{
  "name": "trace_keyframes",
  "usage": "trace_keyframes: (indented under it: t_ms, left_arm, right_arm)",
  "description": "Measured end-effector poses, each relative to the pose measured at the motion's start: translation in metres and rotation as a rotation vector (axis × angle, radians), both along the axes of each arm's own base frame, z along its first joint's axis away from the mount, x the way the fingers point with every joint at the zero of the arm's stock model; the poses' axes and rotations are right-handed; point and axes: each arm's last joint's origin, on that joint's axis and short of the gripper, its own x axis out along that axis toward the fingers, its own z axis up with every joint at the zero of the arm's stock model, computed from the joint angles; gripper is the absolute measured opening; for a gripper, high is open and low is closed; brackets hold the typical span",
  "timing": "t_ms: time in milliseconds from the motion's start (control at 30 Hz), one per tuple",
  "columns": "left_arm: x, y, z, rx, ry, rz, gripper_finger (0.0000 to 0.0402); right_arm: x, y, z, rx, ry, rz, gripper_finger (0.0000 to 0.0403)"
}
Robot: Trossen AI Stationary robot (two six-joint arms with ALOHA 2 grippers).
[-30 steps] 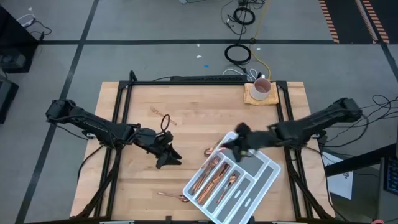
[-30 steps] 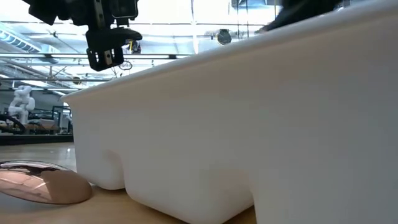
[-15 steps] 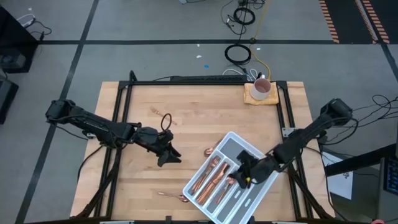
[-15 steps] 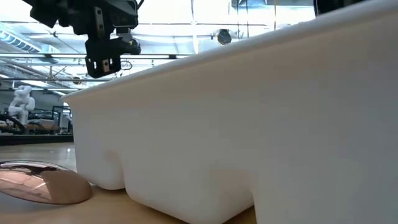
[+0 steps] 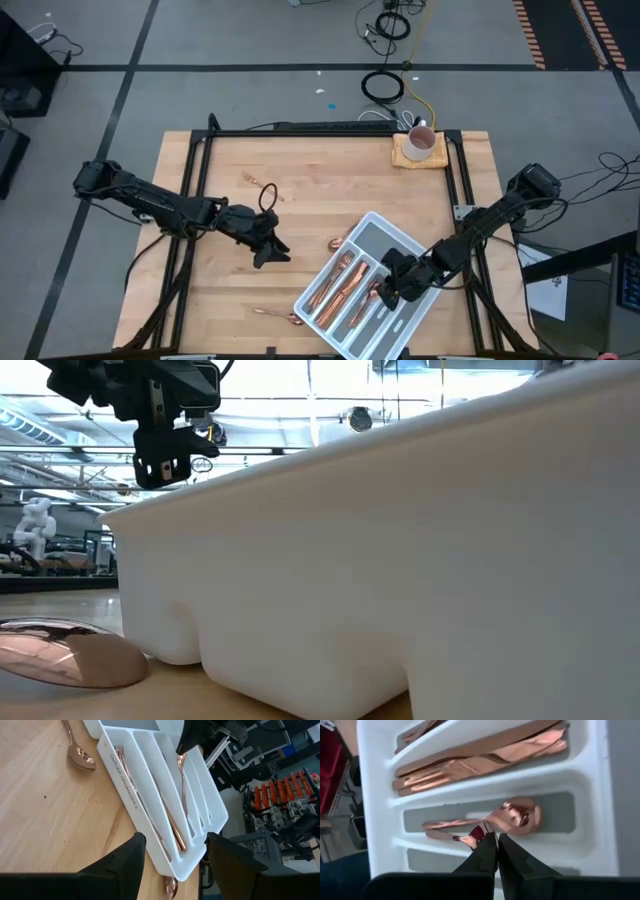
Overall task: Sort silverware
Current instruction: Put the gold spoon into the silverware tray
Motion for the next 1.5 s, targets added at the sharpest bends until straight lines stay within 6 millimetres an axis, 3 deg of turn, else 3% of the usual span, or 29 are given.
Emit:
trace_keyframes:
  t_ms: [267,433,633,800,1000,1233,1367,1500]
  left_arm:
    - [0.000,0.000,0.000,0.006,-0.003,-0.003,0.0214]
    - [-0.001,-0.001,-0.002,-0.007,0.018,-0.052,0.0214]
    - [-0.014,-0.012,-0.015,0.052,0.160,-0.159,0.0214]
    - [-0.025,-0.030,-0.020,0.123,0.202,-0.272,0.0214]
    - [-0.034,-0.045,-0.022,0.159,0.231,-0.286,0.0214]
    - [-0.037,-0.051,-0.022,0.168,0.234,-0.252,0.0214]
    - [-0.037,-0.063,-0.008,0.237,0.166,-0.309,0.0214]
    - [-0.034,-0.073,0.006,0.429,0.167,-0.339,0.0214]
  right_arm:
    - [0.004,-0.005,0.000,-0.048,-0.010,0.055,0.0020]
    - [0.008,-0.007,0.001,-0.039,-0.035,0.123,0.0094]
    - [0.009,-0.005,0.002,-0.032,-0.052,0.169,0.0199]
    - [0.011,-0.004,0.006,-0.049,-0.076,0.207,0.0245]
    - [0.016,-0.003,0.016,-0.085,-0.084,0.244,0.0258]
    - [0.008,-0.011,0.021,-0.201,0.098,0.284,0.0258]
    - [0.009,-0.015,0.043,-0.307,0.171,0.389,0.0258]
    - [0.010,-0.023,0.074,-0.429,0.237,0.447,0.0258]
